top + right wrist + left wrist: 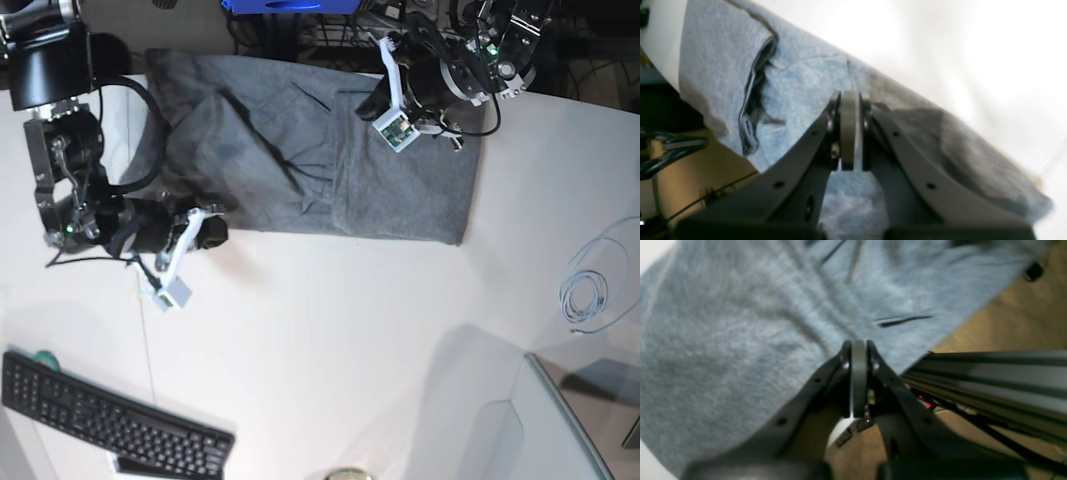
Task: Layout the t-shirt on the table in an organized manner, then fold the t-shirt properly
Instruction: 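Move both grippers to the ends of the folded shirt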
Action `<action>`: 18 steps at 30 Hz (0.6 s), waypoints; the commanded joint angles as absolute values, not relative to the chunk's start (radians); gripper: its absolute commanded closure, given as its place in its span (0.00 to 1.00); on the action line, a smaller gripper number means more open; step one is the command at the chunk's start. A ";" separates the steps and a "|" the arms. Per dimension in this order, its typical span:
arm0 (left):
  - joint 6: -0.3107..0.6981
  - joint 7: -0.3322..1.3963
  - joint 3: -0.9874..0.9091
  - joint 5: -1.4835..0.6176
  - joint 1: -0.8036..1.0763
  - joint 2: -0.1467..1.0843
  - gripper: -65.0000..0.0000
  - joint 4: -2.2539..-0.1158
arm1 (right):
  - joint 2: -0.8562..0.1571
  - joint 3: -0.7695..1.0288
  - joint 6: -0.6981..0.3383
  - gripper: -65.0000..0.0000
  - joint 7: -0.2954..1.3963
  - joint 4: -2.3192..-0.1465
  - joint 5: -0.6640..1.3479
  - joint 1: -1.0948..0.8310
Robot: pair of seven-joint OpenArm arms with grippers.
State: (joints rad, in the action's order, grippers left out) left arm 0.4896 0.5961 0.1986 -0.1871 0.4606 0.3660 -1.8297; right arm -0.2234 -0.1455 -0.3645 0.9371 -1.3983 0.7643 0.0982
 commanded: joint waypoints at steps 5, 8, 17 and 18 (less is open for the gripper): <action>0.487 0.582 0.076 -0.193 0.444 0.285 1.00 -1.844 | -0.159 -0.205 -0.366 0.95 0.911 -1.372 0.788 0.176; 0.487 0.588 0.059 -0.182 0.390 0.229 1.00 -1.802 | -0.157 -0.157 -0.364 0.95 0.909 -1.374 0.788 0.150; 0.490 0.579 -0.114 -0.193 0.455 0.228 1.00 -1.756 | -0.150 0.331 -0.317 0.56 0.972 -1.595 0.794 -0.127; 0.493 0.579 -0.176 -0.193 0.466 0.219 1.00 -1.762 | -0.147 0.377 -0.318 0.44 0.995 -1.610 0.794 -0.145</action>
State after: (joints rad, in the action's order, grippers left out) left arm 0.5003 0.5892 -0.1711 -0.1936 0.4652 0.2047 -1.7462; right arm -0.1341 0.3740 -0.3134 1.0080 -1.5929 0.7788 -0.1532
